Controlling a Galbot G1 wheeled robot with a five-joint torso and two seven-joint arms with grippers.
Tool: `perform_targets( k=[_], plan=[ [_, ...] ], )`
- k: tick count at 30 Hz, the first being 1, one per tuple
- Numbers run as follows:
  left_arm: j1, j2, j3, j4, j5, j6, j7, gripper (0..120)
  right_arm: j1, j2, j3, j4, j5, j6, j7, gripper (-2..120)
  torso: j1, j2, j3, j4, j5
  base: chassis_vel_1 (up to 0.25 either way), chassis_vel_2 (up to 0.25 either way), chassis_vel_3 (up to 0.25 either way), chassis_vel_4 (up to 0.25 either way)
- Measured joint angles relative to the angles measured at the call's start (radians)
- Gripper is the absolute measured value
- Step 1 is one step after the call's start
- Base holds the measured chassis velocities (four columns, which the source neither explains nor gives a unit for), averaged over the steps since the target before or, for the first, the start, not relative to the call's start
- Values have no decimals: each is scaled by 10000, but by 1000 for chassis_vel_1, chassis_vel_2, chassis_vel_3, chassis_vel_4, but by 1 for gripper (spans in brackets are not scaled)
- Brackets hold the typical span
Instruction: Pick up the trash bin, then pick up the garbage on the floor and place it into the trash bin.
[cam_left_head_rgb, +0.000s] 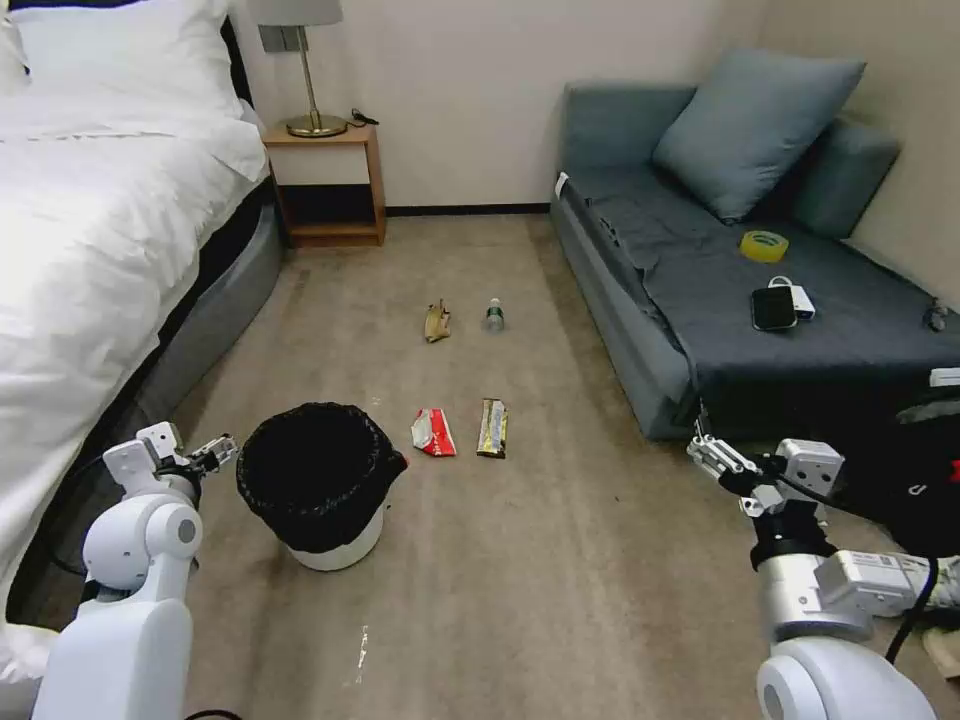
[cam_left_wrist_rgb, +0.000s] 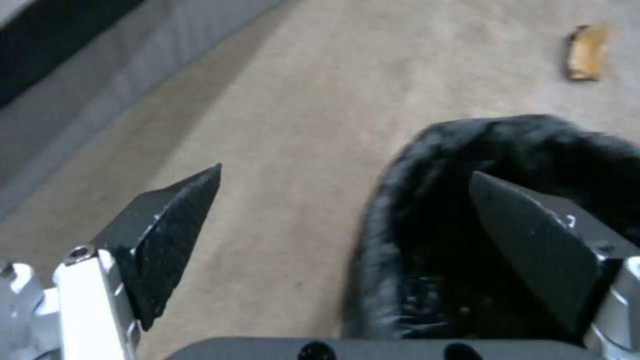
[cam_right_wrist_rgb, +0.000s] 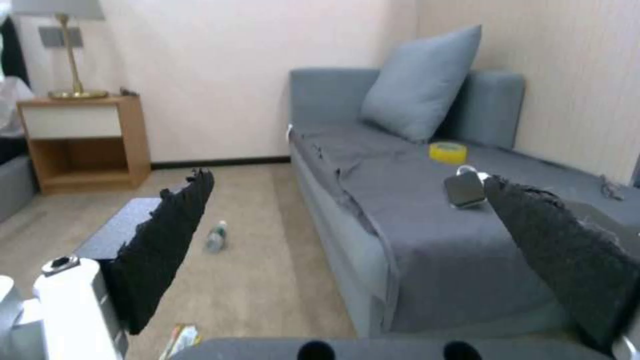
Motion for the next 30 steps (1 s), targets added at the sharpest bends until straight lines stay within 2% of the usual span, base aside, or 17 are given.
perform_targets(
  k=[1,4,5,11,12,14,19,30],
  plan=[
    [-95,82,200,39,-145,12,-63,100,8,15,-9,-7,-8,-3,-10,100,1,1,0,-2,17,0,0,0,0],
    [-95,82,200,39,-145,12,-63,100,8,15,-9,-7,-8,-3,-10,100,1,1,0,-2,17,0,0,0,0],
    [-204,100,601,210,-422,22,-258,100,7,21,-16,2,-21,-3,-21,100,0,1,0,2,11,0,0,0,0],
    [-131,-8,660,201,-479,22,-344,100,6,-10,10,16,-13,-3,-21,100,0,0,0,-1,6,0,0,0,0],
    [165,-173,582,1,-293,21,-365,100,30,-109,36,-16,23,10,-22,100,0,0,0,3,9,0,0,0,0],
    [210,-219,568,0,-230,21,-369,100,28,-116,38,-33,28,33,-22,100,0,0,0,3,8,0,0,0,0],
    [257,-325,528,201,-112,17,-370,100,23,-132,24,-58,34,80,-21,100,0,0,0,1,8,0,0,0,0],
    [-11,-322,591,1071,-709,5,-575,98,110,-209,-6,-144,66,152,-23,100,0,0,0,2,8,0,0,0,0]
  ],
)
